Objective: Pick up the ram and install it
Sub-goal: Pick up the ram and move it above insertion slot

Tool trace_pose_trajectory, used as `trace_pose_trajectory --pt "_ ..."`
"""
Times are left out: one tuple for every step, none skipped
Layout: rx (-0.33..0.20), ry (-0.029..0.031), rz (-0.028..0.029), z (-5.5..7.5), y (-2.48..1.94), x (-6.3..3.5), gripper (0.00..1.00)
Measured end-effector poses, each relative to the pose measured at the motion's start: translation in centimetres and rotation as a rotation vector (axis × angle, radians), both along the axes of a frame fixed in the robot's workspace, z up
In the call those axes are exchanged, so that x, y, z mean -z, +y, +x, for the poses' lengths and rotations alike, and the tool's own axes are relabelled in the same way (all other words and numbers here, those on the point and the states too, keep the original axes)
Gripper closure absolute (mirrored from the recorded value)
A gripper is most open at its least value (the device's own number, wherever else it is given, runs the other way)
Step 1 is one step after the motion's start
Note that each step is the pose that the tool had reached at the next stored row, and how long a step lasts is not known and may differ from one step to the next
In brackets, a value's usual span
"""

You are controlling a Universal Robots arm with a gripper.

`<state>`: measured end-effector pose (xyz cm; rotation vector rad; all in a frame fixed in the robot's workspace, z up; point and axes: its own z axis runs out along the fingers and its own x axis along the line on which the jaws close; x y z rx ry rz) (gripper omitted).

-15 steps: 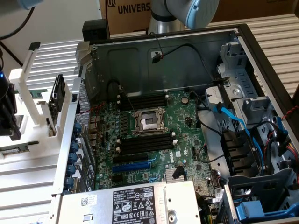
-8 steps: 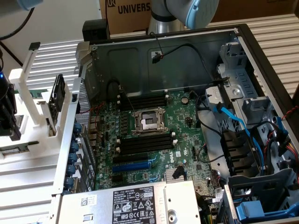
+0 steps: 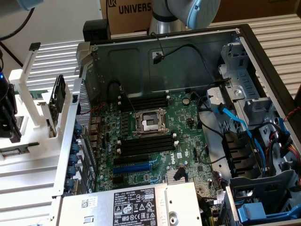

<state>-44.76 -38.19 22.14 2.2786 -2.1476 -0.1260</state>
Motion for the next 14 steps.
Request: trace_pose_trajectory --pt "0.000 0.0000 0.0000 0.00 0.00 0.00 0.82" --pt "0.000 0.0000 0.0000 0.00 0.00 0.00 0.82" --pt "0.000 0.0000 0.0000 0.00 0.00 0.00 0.82" --pt "0.000 0.0000 0.0000 0.00 0.00 0.00 0.82" --pt "0.000 0.0000 0.0000 0.00 0.00 0.00 0.82" --pt "0.000 0.0000 0.0000 0.00 0.00 0.00 0.82" --pt "0.000 0.0000 0.0000 0.00 0.00 0.00 0.82" --pt "0.000 0.0000 0.0000 0.00 0.00 0.00 0.82" --pt "0.000 0.0000 0.0000 0.00 0.00 0.00 0.82" --pt "0.000 0.0000 0.0000 0.00 0.00 0.00 0.82" --pt "0.000 0.0000 0.0000 0.00 0.00 0.00 0.82" --pt "0.000 0.0000 0.0000 0.00 0.00 0.00 0.82" --pt "0.000 0.0000 0.0000 0.00 0.00 0.00 0.82" --pt "0.000 0.0000 0.0000 0.00 0.00 0.00 0.82"
